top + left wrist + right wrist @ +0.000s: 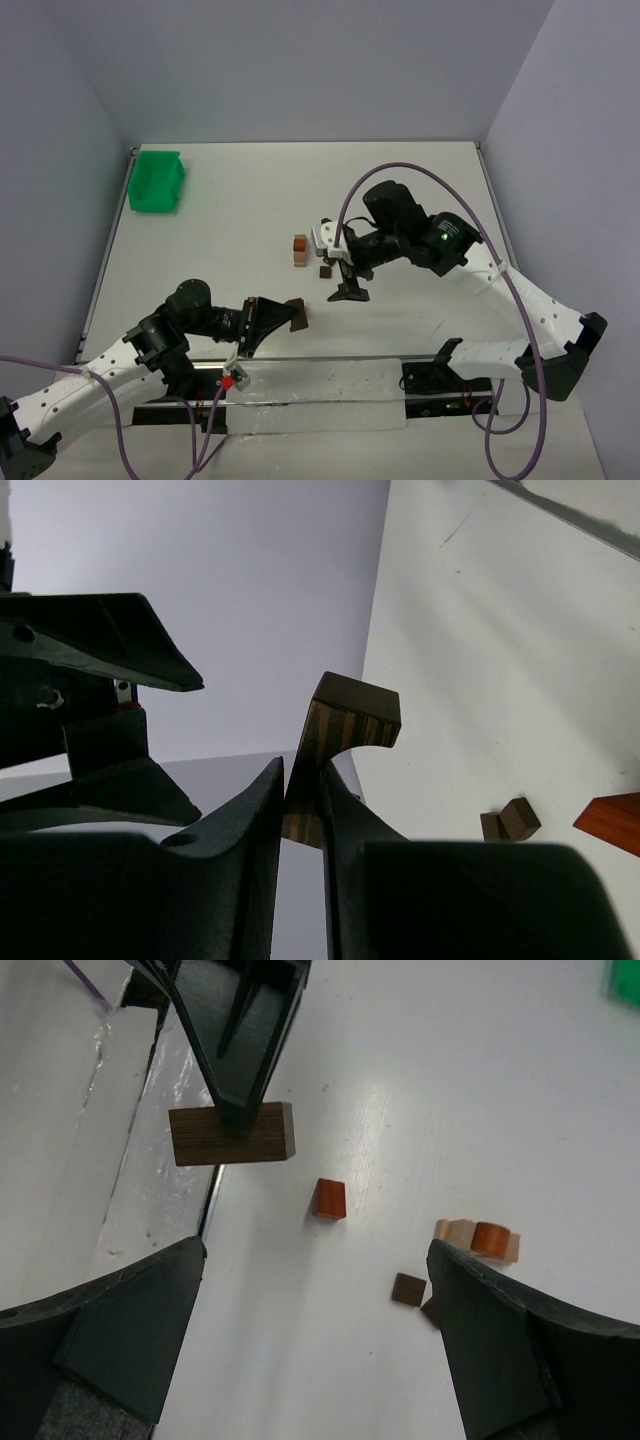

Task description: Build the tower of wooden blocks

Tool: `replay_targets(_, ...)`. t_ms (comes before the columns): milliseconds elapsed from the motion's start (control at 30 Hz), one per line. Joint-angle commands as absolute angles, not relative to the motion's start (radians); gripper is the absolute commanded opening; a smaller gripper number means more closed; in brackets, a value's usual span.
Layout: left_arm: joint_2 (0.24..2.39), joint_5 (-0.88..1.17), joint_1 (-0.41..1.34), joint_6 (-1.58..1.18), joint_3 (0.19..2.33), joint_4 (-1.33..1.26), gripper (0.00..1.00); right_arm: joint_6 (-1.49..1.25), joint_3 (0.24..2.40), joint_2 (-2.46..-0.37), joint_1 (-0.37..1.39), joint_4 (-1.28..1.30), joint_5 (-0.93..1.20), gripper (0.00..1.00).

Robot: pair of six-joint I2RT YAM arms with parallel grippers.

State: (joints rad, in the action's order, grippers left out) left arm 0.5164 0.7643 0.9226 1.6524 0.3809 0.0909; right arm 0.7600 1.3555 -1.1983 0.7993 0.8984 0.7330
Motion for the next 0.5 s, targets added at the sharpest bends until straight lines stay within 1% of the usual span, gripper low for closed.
replay_targets(0,0.494,0.806,0.925,1.543,0.374,-0.066,0.00,0.728,1.288,-1.108,0.865,0.684,0.660,1.00)
replay_targets(167,0.455,0.805,0.925,1.462,0.348,-0.153,0.00,0.660,1.218,-1.074,0.920,0.534,0.679,1.00)
replay_targets(333,0.416,0.795,0.925,1.458,0.319,-0.172,0.00,0.694,1.243,-1.111,0.982,0.588,0.707,1.00)
replay_targets(467,0.408,0.779,0.925,1.445,0.315,-0.192,0.00,0.666,1.241,-1.131,1.022,0.577,0.700,1.00)
